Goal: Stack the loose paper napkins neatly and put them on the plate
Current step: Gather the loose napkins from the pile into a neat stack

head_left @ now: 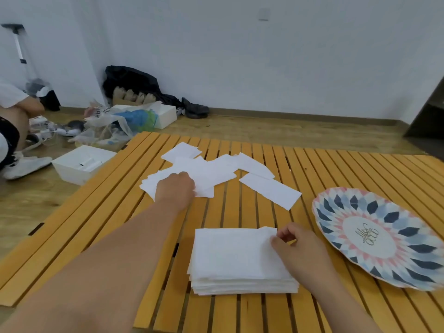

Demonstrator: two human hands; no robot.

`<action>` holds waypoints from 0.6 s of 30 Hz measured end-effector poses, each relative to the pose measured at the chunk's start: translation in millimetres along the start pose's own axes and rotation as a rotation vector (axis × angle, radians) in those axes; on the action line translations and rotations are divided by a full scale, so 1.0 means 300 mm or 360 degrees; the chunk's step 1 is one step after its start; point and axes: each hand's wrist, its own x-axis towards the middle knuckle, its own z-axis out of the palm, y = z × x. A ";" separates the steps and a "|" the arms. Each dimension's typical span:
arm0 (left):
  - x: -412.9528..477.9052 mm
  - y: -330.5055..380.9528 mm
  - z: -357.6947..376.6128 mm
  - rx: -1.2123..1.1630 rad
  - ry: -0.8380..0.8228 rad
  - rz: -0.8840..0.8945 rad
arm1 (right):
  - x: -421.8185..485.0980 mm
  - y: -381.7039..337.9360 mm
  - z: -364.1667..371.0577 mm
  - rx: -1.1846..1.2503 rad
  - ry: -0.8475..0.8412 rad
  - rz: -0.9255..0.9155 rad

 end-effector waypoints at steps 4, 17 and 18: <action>0.017 -0.016 0.012 -0.0089 0.0021 -0.0015 | -0.002 0.002 -0.005 0.0022 0.0002 -0.0018; -0.008 -0.006 -0.148 -0.0772 0.0774 -0.0073 | -0.042 -0.003 -0.002 -0.0080 0.0066 0.0000; -0.014 -0.005 -0.159 -0.0869 0.0806 -0.0067 | -0.048 -0.004 -0.001 -0.0099 0.0073 0.0012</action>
